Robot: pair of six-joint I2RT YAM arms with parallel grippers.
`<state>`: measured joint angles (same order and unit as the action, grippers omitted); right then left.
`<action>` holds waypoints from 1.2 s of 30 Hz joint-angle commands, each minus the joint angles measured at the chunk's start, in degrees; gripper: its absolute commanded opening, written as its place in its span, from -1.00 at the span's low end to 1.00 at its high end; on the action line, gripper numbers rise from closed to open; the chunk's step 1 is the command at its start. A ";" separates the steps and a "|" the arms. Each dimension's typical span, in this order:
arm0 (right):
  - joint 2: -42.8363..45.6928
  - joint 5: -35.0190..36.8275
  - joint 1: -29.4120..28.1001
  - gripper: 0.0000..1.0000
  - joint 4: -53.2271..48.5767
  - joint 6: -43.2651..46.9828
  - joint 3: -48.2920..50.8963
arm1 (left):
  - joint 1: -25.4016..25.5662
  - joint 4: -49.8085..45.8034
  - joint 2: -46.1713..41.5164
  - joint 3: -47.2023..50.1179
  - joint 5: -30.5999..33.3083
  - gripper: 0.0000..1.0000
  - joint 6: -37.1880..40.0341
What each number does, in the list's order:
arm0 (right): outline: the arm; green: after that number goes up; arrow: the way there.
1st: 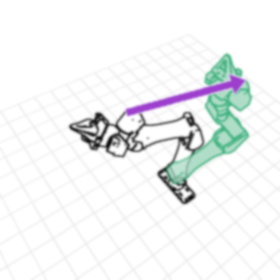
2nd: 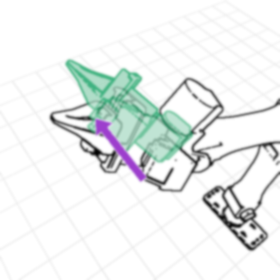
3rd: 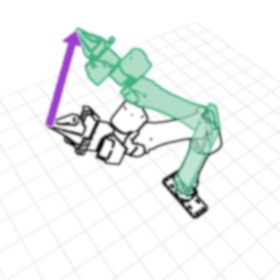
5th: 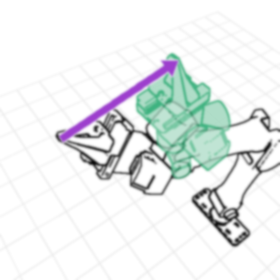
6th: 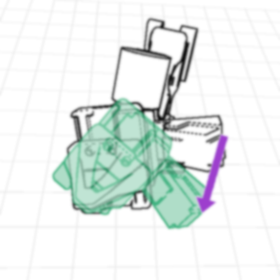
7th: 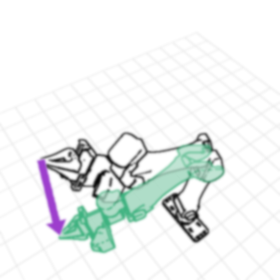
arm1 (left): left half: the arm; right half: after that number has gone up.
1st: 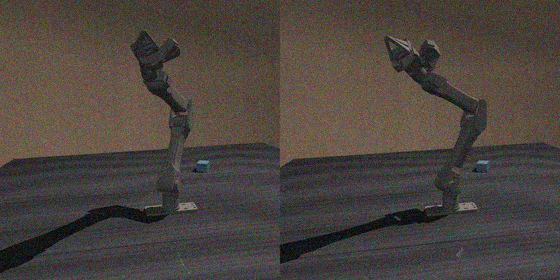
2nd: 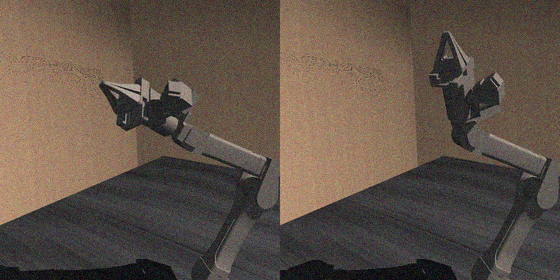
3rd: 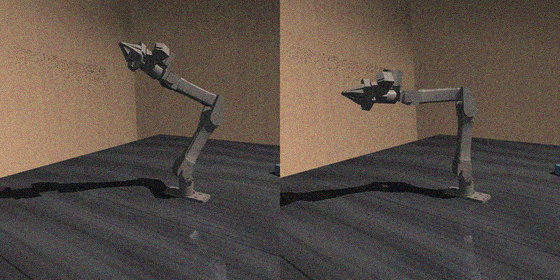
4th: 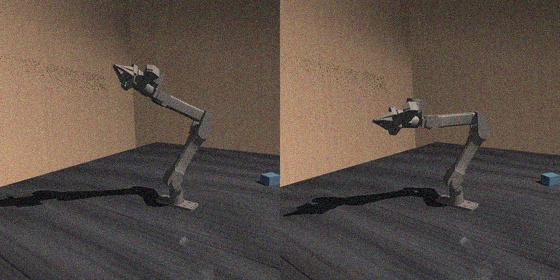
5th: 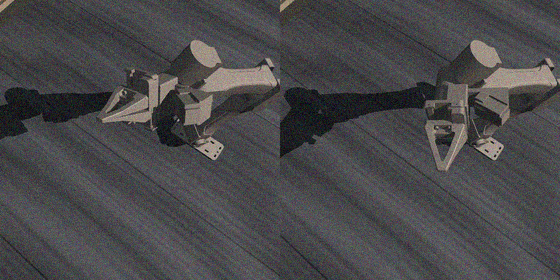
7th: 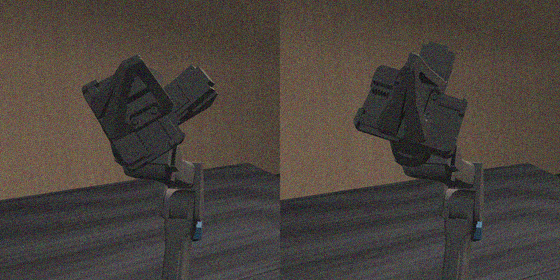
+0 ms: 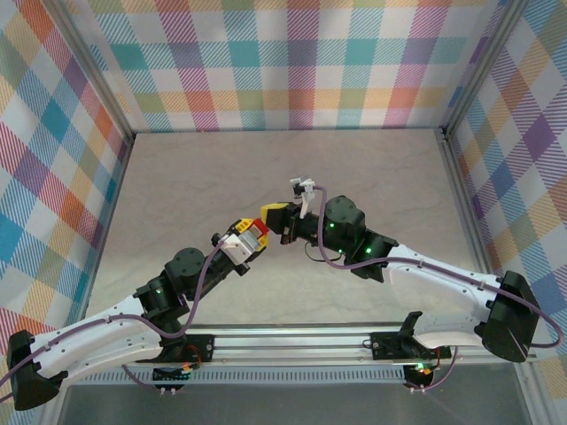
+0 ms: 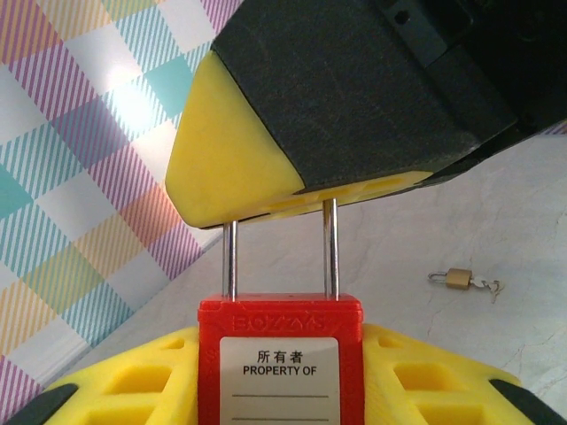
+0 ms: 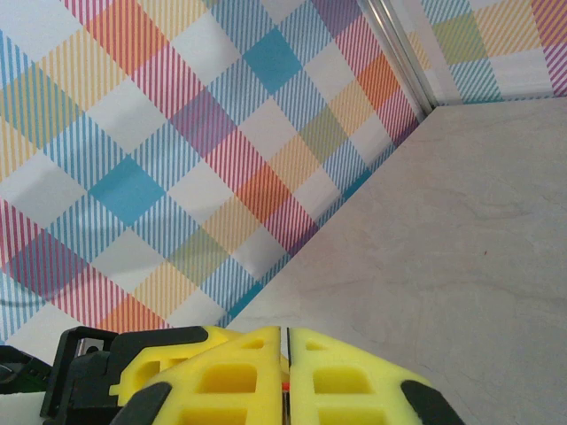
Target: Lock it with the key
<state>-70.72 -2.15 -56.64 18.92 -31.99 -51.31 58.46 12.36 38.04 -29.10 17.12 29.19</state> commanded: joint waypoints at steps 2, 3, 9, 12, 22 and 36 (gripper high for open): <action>-2.76 -8.46 -4.35 -0.98 -11.12 2.43 3.78 | 1.13 22.27 -2.04 -5.41 -7.59 -1.00 -0.79; -1.99 -7.88 -4.36 -0.92 -11.50 2.70 3.88 | 1.13 22.22 -2.09 -5.20 -7.33 -1.00 -0.85; 0.99 -5.90 -4.36 -0.68 -14.14 4.53 3.30 | 1.13 21.72 -2.60 -4.52 -6.22 -1.00 -0.90; 1.78 -5.32 -4.35 -0.56 -15.00 4.94 3.17 | 1.13 21.25 -2.71 -4.47 -5.76 -1.00 -0.87; 7.52 -2.91 -4.35 0.18 -17.58 6.15 3.24 | 1.15 17.80 -1.88 -4.46 -3.14 -1.00 0.20; 9.05 -5.64 -4.35 0.31 -22.92 5.42 0.44 | 1.05 0.45 4.14 -9.81 -3.23 -1.00 4.51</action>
<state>-60.93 -0.91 -59.33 2.83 -27.77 -50.30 59.94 9.43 41.98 -35.09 13.23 32.64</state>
